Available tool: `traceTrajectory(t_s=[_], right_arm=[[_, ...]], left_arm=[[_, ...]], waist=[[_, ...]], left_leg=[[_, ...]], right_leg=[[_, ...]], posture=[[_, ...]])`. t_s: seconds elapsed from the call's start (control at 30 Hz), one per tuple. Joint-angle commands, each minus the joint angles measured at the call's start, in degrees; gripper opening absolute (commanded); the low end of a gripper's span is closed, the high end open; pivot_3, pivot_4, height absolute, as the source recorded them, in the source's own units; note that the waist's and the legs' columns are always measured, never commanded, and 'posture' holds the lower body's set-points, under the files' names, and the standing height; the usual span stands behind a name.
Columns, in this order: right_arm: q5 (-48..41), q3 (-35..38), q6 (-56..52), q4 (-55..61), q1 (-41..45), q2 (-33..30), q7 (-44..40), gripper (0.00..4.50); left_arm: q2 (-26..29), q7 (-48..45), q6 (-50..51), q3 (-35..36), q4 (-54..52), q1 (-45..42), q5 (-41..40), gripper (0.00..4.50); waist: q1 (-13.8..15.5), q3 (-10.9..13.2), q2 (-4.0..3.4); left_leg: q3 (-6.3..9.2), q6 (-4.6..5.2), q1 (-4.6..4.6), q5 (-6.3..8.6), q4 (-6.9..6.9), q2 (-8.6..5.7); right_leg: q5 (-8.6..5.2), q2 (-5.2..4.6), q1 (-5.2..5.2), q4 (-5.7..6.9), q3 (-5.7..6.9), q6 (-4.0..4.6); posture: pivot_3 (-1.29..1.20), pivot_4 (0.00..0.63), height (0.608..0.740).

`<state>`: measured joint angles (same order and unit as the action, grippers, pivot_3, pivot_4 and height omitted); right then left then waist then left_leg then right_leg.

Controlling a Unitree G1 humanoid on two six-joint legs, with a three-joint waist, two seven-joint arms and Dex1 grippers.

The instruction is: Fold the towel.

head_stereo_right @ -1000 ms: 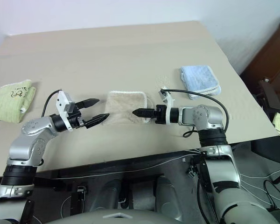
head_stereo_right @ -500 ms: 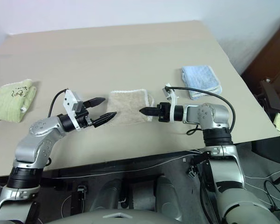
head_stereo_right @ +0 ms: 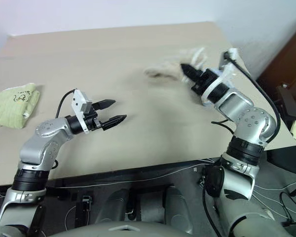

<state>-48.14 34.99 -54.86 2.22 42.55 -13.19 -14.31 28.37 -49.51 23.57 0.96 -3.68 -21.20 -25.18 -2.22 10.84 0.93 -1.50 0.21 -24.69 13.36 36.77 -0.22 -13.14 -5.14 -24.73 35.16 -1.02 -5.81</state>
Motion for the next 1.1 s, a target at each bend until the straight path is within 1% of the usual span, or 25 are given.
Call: traceTrajectory(t_s=[0.03, 0.1, 0.2, 0.33, 0.4, 0.53, 0.7, 0.83, 0.97, 1.1], right_arm=[[0.9, 1.7, 9.0, 2.4, 1.6, 0.7, 4.3, 0.03], [3.6, 0.7, 14.8, 1.0, 2.0, 0.6, 5.5, 0.03], [11.2, -1.6, 25.8, -4.8, 4.4, 1.3, 10.1, 0.03], [14.0, -2.7, 33.3, -10.6, 4.6, 3.1, 12.5, 0.03], [17.1, -4.0, 38.8, -14.1, 3.5, 4.5, 13.1, 0.03], [18.5, -3.7, 44.0, -21.6, 3.6, 6.7, 16.2, 0.03], [18.4, -2.6, 46.9, -26.6, 3.1, 7.3, 20.7, 0.03], [19.1, -3.9, 47.8, -26.5, 0.2, 7.5, 20.4, 0.03], [17.4, -3.7, 46.4, -23.0, -2.7, 8.8, 22.5, 0.03], [15.8, -4.7, 43.3, -17.1, -5.9, 10.5, 24.2, 0.03]], left_arm=[[-0.4, -1.1, -2.0, -0.4, 0.8, -1.8, 0.4, 4.5], [-0.9, -1.3, -2.4, -0.7, 2.4, -3.1, 0.8, 4.5], [-1.8, -1.0, -2.5, -1.3, 3.4, -4.4, 1.4, 4.5], [-2.5, -0.8, -1.5, -1.8, 2.1, -4.3, 0.9, 4.5], [-2.7, -0.2, -1.6, -1.9, 1.9, -4.1, 1.1, 4.5], [-3.1, 0.8, -2.0, -1.9, 1.6, -3.0, 1.5, 4.5], [-3.1, 1.4, -2.8, -1.5, 1.2, -1.3, 1.6, 4.5], [-3.0, 1.5, -4.9, -0.9, 3.0, -0.1, 2.6, 4.5], [-3.1, 1.2, -6.0, -0.8, 3.5, 0.8, 2.6, 4.5], [-3.1, 0.4, -7.4, -0.6, 5.2, 0.8, 2.7, 4.5]], waist=[[0.0, 0.0, 0.0], [0.0, 0.0, -0.01], [-0.2, 0.0, -0.01], [-0.3, 0.0, -0.01], [-0.3, 0.0, -0.01], [-0.2, 0.0, -0.02], [-0.1, 0.0, -0.02], [-0.2, 0.0, -0.02], [-0.2, 0.0, -0.03], [-0.2, 0.0, -0.03]], left_leg=[[-0.01, 0.0, 0.0, 0.0, 0.0, 0.0], [-0.02, 0.01, -0.01, -0.01, 0.0, 0.0], [-0.06, 0.03, 0.0, -0.02, 0.06, -0.01], [-0.09, 0.05, 0.01, -0.03, 0.09, 0.0], [-0.09, 0.05, 0.01, -0.03, 0.09, 0.03], [-0.09, 0.06, 0.01, -0.04, 0.15, 0.04], [-0.08, 0.06, 0.02, -0.04, 0.21, 0.04], [-0.07, 0.06, 0.04, -0.04, 0.23, 0.04], [-0.07, 0.06, 0.18, -0.04, 0.21, 0.06], [-0.07, 0.06, 0.22, -0.04, 0.24, 0.06]], right_leg=[[0.0, 0.0, -0.01, 0.0, 0.0, 0.0], [0.0, 0.02, -0.01, 0.02, 0.01, -0.01], [0.01, 0.08, -0.01, 0.08, 0.04, -0.01], [0.01, 0.18, 0.0, 0.11, 0.02, -0.04], [0.01, 0.34, 0.0, 0.11, 0.02, -0.05], [0.03, 0.38, 0.01, 0.17, 0.01, -0.09], [0.04, 0.39, 0.06, 0.19, 0.01, -0.11], [0.04, 0.4, 0.08, 0.2, 0.01, -0.11], [0.04, 0.41, 0.19, 0.2, 0.01, -0.11], [0.04, 0.41, 0.19, 0.31, -0.01, -0.11]], posture=[[0.0, 0.15, 0.74], [0.0, 0.15, 0.74], [0.0, 0.15, 0.74], [0.0, 0.15, 0.74], [0.0, 0.15, 0.74], [0.0, 0.15, 0.74], [0.0, 0.15, 0.74], [0.0, 0.15, 0.74], [0.0, 0.15, 0.74], [0.0, 0.15, 0.74]])
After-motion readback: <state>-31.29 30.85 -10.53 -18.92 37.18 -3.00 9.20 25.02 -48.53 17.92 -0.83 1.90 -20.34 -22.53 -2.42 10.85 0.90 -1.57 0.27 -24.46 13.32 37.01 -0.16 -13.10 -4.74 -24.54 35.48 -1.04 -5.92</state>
